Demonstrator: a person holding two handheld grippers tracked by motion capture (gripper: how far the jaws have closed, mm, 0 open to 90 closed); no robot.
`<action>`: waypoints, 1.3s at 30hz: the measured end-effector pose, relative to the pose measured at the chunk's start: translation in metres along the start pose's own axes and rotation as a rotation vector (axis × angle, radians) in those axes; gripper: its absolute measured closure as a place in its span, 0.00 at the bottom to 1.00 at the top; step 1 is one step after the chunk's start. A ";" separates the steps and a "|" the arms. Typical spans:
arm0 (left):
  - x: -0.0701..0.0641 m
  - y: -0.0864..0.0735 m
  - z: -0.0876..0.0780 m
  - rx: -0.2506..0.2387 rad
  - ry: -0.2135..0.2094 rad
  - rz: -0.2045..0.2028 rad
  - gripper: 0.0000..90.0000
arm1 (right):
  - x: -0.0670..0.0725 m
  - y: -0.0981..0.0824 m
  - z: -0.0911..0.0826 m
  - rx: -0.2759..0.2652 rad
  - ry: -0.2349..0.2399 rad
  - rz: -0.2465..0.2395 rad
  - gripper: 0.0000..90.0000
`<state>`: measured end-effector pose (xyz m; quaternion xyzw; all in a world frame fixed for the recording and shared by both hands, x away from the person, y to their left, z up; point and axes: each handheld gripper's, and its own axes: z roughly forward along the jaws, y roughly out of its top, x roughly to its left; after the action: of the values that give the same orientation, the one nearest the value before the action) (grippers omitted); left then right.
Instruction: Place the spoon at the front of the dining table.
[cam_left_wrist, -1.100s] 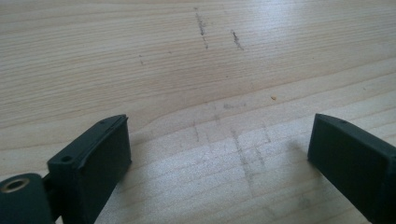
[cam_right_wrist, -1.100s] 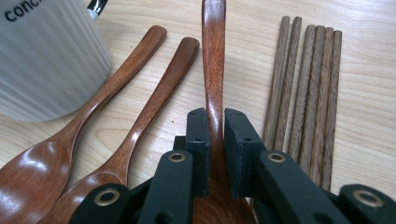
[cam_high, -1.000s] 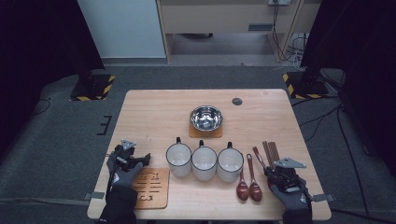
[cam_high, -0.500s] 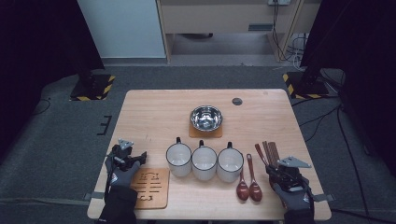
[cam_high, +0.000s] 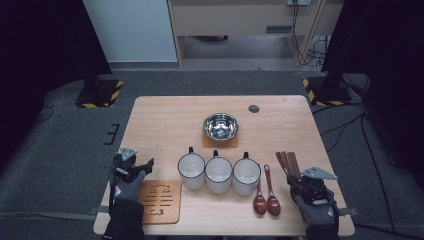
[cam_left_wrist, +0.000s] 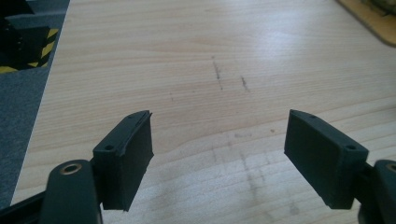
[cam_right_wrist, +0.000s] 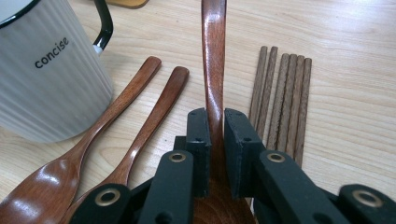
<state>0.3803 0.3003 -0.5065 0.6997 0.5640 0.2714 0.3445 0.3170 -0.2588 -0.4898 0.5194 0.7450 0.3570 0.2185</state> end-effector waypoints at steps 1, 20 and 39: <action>-0.001 0.001 -0.002 -0.005 -0.003 0.002 0.25 | 0.000 0.000 0.000 -0.005 0.001 -0.003 0.90; -0.029 0.029 -0.035 -0.115 -0.106 0.029 0.25 | -0.001 0.004 -0.005 -0.019 0.003 -0.001 0.90; -0.058 0.048 -0.054 -0.162 -0.198 0.069 0.26 | -0.002 0.006 -0.008 -0.035 0.007 0.002 0.90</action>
<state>0.3551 0.2476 -0.4344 0.7121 0.4790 0.2572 0.4443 0.3163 -0.2620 -0.4798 0.5152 0.7389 0.3718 0.2245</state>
